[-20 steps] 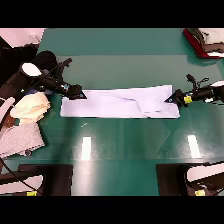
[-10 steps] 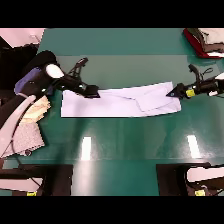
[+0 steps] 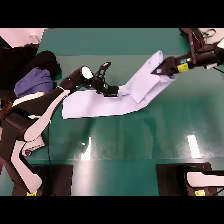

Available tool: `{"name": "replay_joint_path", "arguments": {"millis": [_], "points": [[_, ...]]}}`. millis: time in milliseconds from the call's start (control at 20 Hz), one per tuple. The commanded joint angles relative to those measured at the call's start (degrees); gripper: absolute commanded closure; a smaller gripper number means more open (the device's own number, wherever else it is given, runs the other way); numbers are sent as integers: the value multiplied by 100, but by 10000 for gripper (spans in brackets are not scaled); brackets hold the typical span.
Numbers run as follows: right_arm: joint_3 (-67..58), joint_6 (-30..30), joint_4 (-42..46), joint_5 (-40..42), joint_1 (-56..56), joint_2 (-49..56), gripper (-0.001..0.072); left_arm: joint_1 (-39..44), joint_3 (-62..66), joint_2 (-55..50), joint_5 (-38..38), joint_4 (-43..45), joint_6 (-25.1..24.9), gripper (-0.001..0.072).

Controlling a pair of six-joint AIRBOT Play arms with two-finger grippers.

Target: Fold the shirts.

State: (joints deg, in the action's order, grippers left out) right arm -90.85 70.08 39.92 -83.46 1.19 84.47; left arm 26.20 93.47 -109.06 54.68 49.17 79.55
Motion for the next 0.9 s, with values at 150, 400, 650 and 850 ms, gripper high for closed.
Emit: {"name": "replay_joint_path", "arguments": {"millis": [150,400,650,850], "points": [[-599,304,-83,302,-914,-24,699,-35,304,-229,153,79,107,686],[-1108,404,-87,426,-1375,254,699,-658,1019,247,872,1296,319,687],[-2181,492,-83,719,-2251,1137,699,-1720,1580,1270,1832,2109,251,686],[-2605,535,-79,1303,-2970,1902,697,-2533,1593,2037,2271,2144,249,686]]}}
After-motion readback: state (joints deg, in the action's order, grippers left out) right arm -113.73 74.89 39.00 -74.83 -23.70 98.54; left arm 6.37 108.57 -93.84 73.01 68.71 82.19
